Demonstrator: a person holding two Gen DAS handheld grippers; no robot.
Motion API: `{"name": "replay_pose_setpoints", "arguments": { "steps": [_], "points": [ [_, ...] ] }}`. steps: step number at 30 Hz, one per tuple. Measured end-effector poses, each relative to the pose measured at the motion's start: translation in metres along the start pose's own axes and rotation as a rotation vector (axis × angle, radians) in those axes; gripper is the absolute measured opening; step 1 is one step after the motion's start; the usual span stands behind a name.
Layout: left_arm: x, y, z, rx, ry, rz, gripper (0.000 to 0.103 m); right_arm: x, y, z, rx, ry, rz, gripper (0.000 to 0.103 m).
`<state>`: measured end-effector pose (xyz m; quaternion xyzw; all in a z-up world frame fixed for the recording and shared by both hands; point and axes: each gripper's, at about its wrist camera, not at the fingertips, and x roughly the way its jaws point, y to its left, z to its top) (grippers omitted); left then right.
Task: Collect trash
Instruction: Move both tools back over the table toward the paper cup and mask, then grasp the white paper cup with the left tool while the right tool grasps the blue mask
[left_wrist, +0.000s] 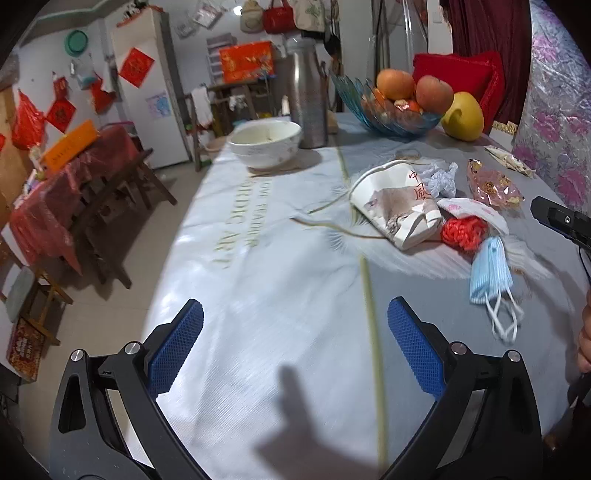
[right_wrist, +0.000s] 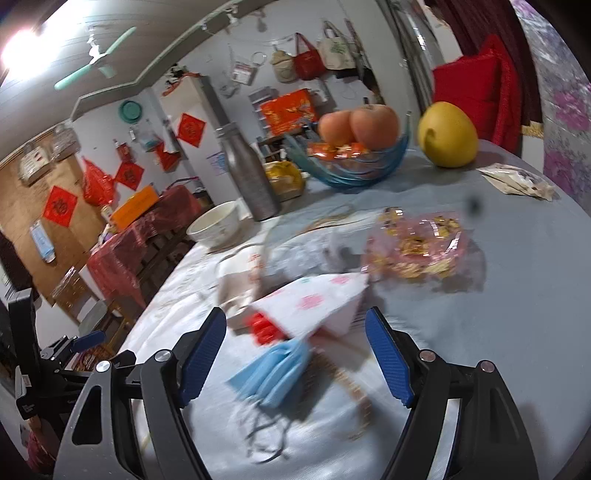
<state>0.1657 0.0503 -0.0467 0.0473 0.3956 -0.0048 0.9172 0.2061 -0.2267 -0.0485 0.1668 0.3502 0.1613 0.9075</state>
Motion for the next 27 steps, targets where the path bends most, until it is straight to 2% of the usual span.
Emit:
{"name": "replay_pose_setpoints", "arguments": {
  "steps": [8,13,16,21,24,25,26,27],
  "points": [
    [0.053,-0.029,0.042,0.025,0.041,-0.084,0.096,0.021,-0.023,0.006,0.037,0.018,-0.029,0.077],
    [0.087,-0.045,0.081,-0.028,0.090,-0.210,0.096,0.021,-0.022,0.005,0.043,0.024,-0.024,0.078],
    [0.097,-0.058,0.094,-0.030,0.096,-0.256,0.096,0.020,-0.022,0.004,0.040,0.020,-0.038,0.081],
    [0.117,-0.074,0.097,0.011,0.121,-0.229,0.096,0.025,-0.022,0.004,0.042,0.042,-0.015,0.082],
    [0.133,-0.069,0.091,-0.009,0.150,-0.228,0.096,0.027,-0.020,0.003,0.029,0.052,-0.015,0.082],
    [0.136,-0.067,0.089,-0.018,0.154,-0.227,0.090,0.027,-0.020,0.003,0.026,0.052,-0.016,0.082],
    [0.137,-0.065,0.088,-0.019,0.150,-0.222,0.077,0.028,-0.020,0.003,0.024,0.053,-0.017,0.082],
    [0.134,-0.063,0.087,-0.008,0.131,-0.209,0.072,0.029,-0.019,0.003,0.022,0.054,-0.018,0.082]
  ]
}}
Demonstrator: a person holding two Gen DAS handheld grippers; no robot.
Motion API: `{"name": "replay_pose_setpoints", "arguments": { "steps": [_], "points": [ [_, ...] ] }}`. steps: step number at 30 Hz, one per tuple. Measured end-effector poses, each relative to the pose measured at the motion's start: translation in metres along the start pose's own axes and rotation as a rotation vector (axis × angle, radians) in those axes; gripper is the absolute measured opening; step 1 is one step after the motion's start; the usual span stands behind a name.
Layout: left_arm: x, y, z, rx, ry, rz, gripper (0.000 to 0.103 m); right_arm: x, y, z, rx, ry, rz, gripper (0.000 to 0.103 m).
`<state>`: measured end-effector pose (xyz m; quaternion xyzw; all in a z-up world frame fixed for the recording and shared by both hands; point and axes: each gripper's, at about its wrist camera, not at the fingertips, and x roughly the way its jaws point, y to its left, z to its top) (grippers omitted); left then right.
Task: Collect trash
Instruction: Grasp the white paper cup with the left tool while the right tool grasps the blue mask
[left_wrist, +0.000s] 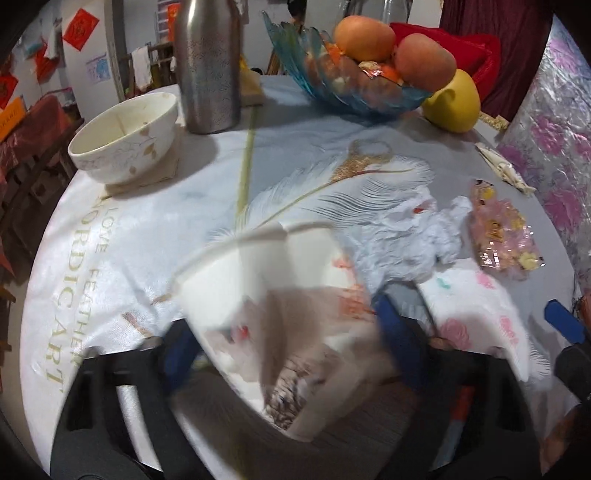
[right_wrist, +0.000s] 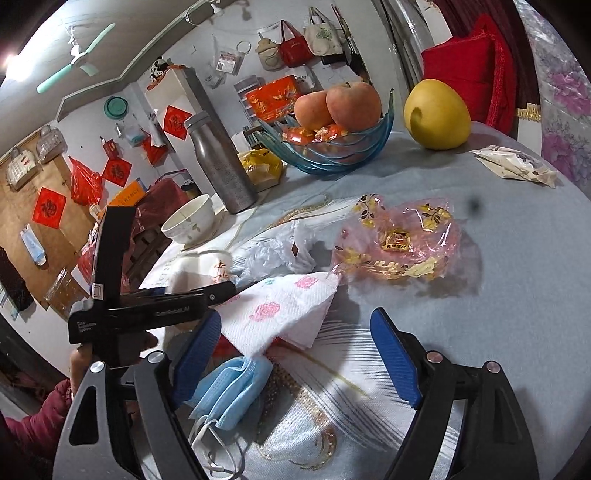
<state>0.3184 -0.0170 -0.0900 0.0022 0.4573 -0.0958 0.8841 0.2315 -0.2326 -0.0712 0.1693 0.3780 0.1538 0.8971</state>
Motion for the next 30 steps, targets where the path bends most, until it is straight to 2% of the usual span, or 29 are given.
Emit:
{"name": "replay_pose_setpoints", "arguments": {
  "steps": [1,2,4,8,13,17,22,28,29,30],
  "points": [
    [-0.002,0.000,0.000,0.013,-0.009,-0.004,0.059,0.000,0.000,0.000,-0.001,0.002,0.000,0.082],
    [-0.006,0.001,-0.001,0.011,-0.018,-0.020,0.055,0.002,0.000,0.000,-0.002,0.006,0.000,0.082],
    [-0.013,0.006,-0.001,-0.011,-0.031,-0.049,0.052,0.004,0.001,0.000,-0.006,0.013,0.000,0.082],
    [-0.027,0.014,-0.004,-0.026,-0.061,-0.045,0.044,0.008,0.002,-0.002,-0.018,0.029,0.003,0.082],
    [-0.042,0.026,-0.009,-0.055,-0.108,-0.024,0.044,0.017,0.001,-0.001,-0.007,0.061,0.021,0.082],
    [-0.043,0.030,-0.010,-0.061,-0.114,-0.022,0.044,0.023,-0.003,-0.001,0.018,0.086,0.048,0.082],
    [-0.049,0.034,-0.010,-0.059,-0.141,-0.008,0.044,0.031,0.014,-0.010,-0.029,0.186,0.199,0.081],
    [-0.051,0.034,-0.009,-0.054,-0.153,-0.004,0.044,0.041,0.044,-0.022,-0.168,0.232,0.149,0.081],
    [-0.051,0.033,-0.010,-0.046,-0.156,-0.002,0.044,0.041,0.046,-0.022,-0.174,0.229,0.141,0.078],
    [-0.052,0.031,-0.010,-0.037,-0.162,0.005,0.044,0.043,0.046,-0.023,-0.176,0.234,0.133,0.065]
  ]
}}
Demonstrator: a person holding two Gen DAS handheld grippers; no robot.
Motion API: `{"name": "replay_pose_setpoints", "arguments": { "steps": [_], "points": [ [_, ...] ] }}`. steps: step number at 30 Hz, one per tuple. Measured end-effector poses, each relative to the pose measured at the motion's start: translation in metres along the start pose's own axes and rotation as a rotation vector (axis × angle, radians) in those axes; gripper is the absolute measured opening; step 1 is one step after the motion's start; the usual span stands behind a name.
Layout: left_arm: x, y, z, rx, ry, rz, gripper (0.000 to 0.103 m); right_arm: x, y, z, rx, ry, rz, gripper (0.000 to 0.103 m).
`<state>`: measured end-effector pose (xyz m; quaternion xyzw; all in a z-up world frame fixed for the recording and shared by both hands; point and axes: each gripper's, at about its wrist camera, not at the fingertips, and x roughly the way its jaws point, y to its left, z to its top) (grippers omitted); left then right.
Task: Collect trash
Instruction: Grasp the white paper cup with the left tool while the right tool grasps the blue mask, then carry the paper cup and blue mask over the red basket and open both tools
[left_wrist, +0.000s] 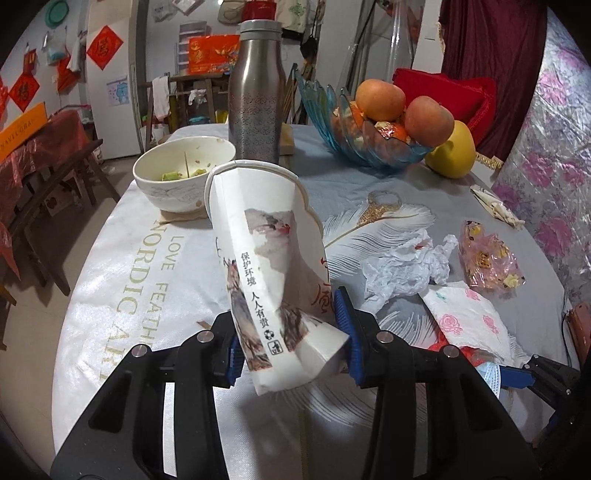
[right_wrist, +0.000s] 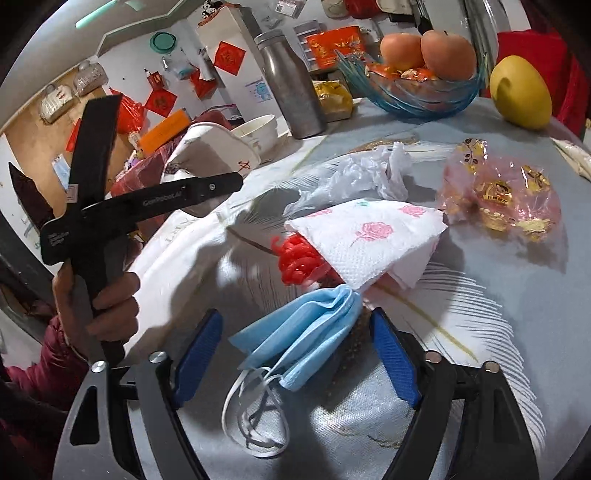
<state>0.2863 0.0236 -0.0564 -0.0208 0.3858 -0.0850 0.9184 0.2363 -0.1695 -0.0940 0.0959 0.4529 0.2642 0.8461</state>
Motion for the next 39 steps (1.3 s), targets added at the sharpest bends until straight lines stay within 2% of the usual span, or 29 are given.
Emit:
{"name": "replay_pose_setpoints", "arguments": {
  "steps": [1,3,9,14,21,32,39],
  "points": [
    [-0.001,-0.001,-0.001,0.004,-0.005,0.005,0.044,0.002,0.000,-0.001,0.001,0.013,0.003,0.057],
    [-0.003,-0.002,-0.001,0.009,-0.019,0.008,0.044,0.003,-0.004,-0.002,0.003,0.020,0.008,0.009],
    [-0.029,0.007,-0.003,-0.036,-0.067,-0.018,0.044,-0.017,-0.001,0.000,-0.006,-0.075,0.045,0.008],
    [-0.063,0.023,-0.012,-0.066,-0.095,0.011,0.044,-0.027,0.006,0.002,-0.009,-0.106,0.166,0.008],
    [-0.115,0.045,-0.032,-0.103,-0.139,0.071,0.044,-0.030,0.030,0.000,-0.026,-0.118,0.210,0.008],
    [-0.196,0.087,-0.075,-0.160,-0.213,0.150,0.044,-0.060,0.094,-0.011,-0.114,-0.167,0.247,0.008],
    [-0.246,0.124,-0.117,-0.198,-0.234,0.234,0.044,-0.069,0.146,-0.019,-0.181,-0.156,0.300,0.008]
  ]
}}
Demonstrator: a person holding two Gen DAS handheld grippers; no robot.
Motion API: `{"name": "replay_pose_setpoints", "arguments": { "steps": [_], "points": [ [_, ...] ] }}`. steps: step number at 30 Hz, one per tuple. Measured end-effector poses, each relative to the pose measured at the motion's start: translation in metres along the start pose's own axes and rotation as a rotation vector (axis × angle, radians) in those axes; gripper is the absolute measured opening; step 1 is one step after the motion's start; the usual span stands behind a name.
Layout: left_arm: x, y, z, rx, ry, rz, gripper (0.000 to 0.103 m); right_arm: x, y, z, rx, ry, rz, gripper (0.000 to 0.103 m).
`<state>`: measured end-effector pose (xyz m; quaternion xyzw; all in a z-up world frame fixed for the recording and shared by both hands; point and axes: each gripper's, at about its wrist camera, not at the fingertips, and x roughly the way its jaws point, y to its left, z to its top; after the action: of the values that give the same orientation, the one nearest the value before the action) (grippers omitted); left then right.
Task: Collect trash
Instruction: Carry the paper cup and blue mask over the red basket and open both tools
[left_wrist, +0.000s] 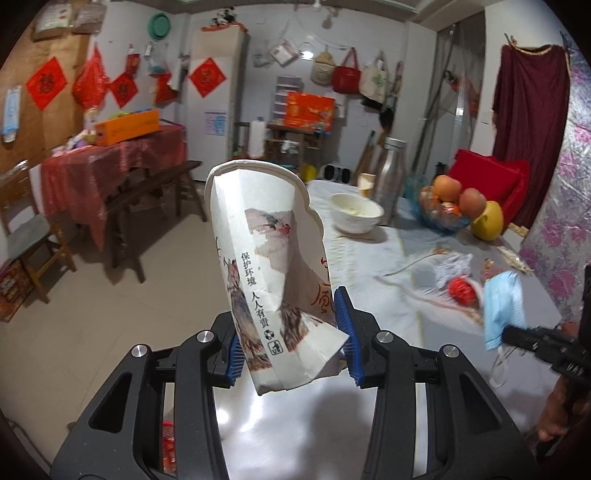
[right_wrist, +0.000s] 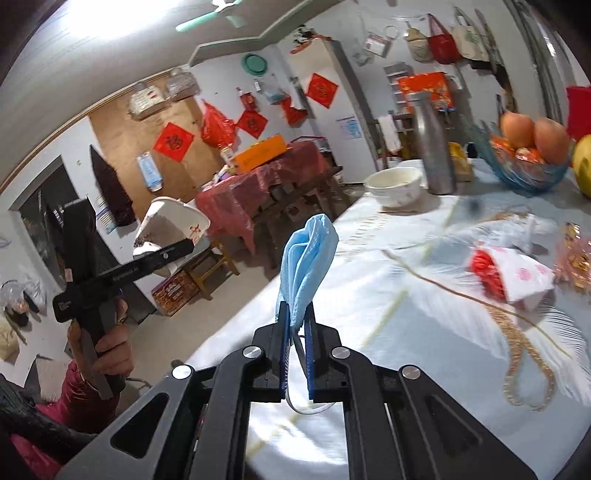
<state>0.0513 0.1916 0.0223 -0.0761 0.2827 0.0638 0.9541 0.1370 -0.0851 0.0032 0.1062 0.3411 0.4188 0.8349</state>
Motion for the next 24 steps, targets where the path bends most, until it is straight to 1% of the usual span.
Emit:
{"name": "replay_pose_setpoints", "arguments": {
  "steps": [4,7,9,11,13,16,19,24],
  "points": [
    [-0.022,0.038,-0.022,-0.020,0.024,0.057,0.044,0.005,0.032,-0.002,-0.043,0.018,0.033,0.008],
    [-0.030,0.062,-0.040,-0.033,0.053,0.094,0.044,0.011,0.057,-0.004,-0.078,0.038,0.046,0.008],
    [-0.035,0.086,-0.058,-0.054,0.086,0.123,0.044,0.015,0.073,-0.006,-0.095,0.053,0.057,0.008],
    [-0.037,0.108,-0.074,-0.083,0.122,0.136,0.044,0.019,0.090,-0.008,-0.113,0.070,0.067,0.008],
    [-0.035,0.131,-0.093,-0.123,0.164,0.138,0.044,0.024,0.104,-0.010,-0.131,0.085,0.074,0.008],
    [-0.025,0.155,-0.114,-0.152,0.225,0.132,0.044,0.034,0.123,-0.014,-0.159,0.112,0.079,0.008],
    [-0.010,0.171,-0.134,-0.165,0.278,0.144,0.044,0.044,0.139,-0.018,-0.178,0.144,0.083,0.008],
    [0.011,0.187,-0.164,-0.201,0.365,0.141,0.045,0.060,0.160,-0.023,-0.197,0.194,0.086,0.008]
  ]
}}
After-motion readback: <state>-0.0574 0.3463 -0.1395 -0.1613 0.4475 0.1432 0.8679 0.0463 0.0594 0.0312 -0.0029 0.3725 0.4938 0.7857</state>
